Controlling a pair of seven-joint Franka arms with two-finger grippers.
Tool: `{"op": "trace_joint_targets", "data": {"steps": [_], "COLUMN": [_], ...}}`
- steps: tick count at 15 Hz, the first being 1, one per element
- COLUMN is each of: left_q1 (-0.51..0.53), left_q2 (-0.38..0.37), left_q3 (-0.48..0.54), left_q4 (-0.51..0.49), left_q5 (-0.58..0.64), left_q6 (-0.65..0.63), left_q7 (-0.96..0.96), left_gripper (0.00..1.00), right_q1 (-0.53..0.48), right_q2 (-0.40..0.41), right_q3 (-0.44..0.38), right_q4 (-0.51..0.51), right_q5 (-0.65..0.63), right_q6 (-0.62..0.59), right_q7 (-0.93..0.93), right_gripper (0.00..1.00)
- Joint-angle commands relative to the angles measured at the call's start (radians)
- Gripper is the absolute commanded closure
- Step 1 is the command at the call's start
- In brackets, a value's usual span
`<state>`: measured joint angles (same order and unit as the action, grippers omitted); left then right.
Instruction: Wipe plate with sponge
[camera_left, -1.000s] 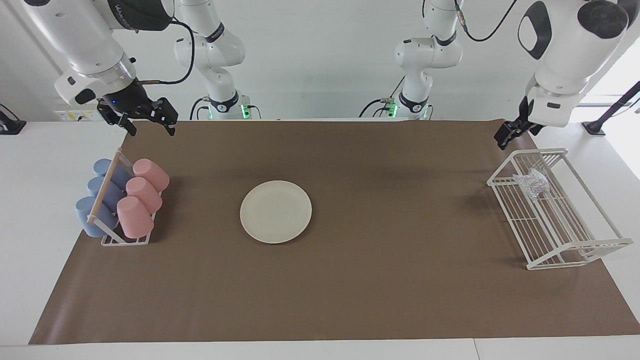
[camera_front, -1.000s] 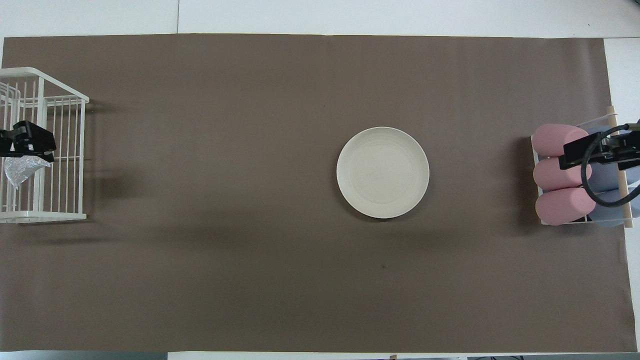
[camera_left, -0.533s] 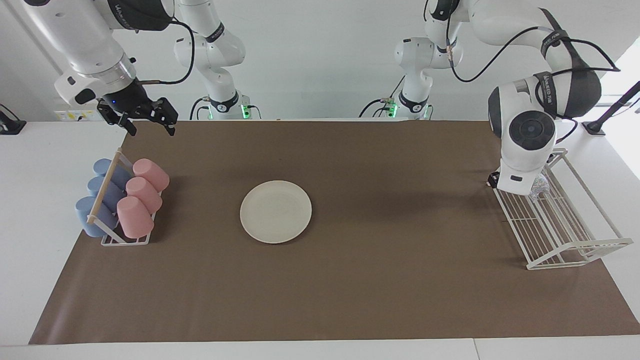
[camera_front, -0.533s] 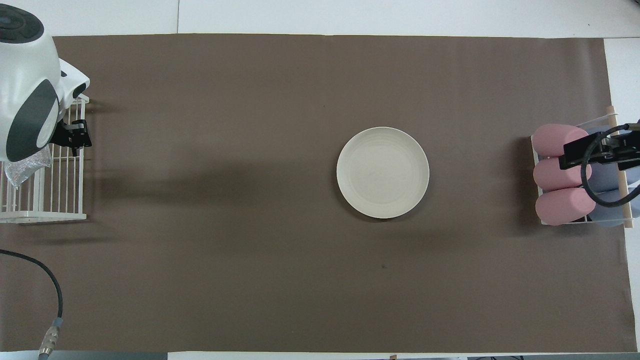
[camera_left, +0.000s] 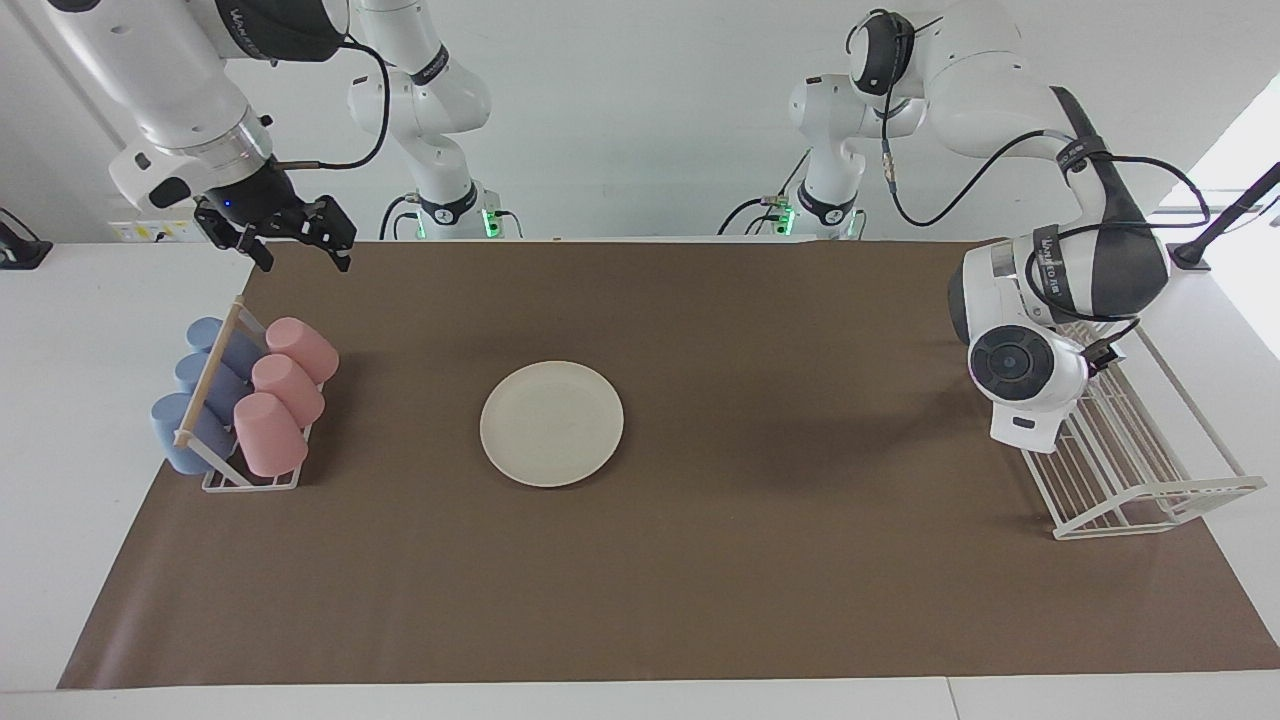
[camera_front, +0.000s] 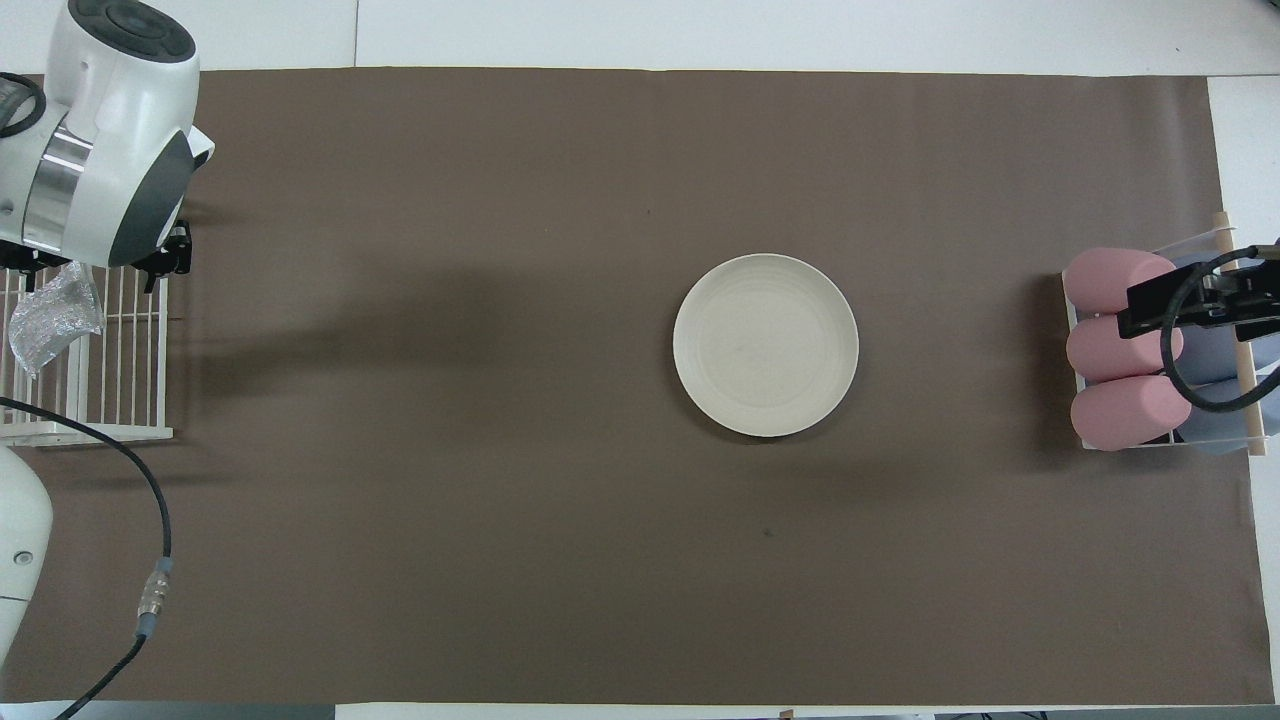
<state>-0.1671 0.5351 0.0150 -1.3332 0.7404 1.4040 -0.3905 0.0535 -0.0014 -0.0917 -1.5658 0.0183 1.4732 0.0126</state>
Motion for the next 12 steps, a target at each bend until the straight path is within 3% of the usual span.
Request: {"op": "trace_joint_targets", "data": {"steps": [1,3,7,12], "left_q1": [-0.012,-0.015,-0.015,-0.031], "left_q2": [-0.015,-0.023,-0.023,-0.023], "left_q3": [0.008,0.013,0.011,0.011], "left_q4": [-0.058,-0.108,-0.115,-0.107], "left_q5": [0.037,0.043,0.09,0.09], "left_q6": [0.032,0.07,0.062,0.026], "left_q7": [-0.01,-0.013,-0.01,-0.008], "left_gripper": [0.02,0.01,0.02,0.11], "right_q1": [0.005,0.005,0.005,0.005], "right_q2": [-0.008,-0.008,-0.008,-0.009], "right_q3": [-0.002,0.0,0.0,0.01], "right_q4": [-0.002,-0.002,-0.002,-0.002], "right_q5": [0.011,0.011,0.011,0.012], "right_q6": [-0.002,-0.002,-0.002,-0.002], "right_q7": [0.024,0.027,0.027,0.036], "right_gripper": [0.0,0.0,0.0,0.0]}}
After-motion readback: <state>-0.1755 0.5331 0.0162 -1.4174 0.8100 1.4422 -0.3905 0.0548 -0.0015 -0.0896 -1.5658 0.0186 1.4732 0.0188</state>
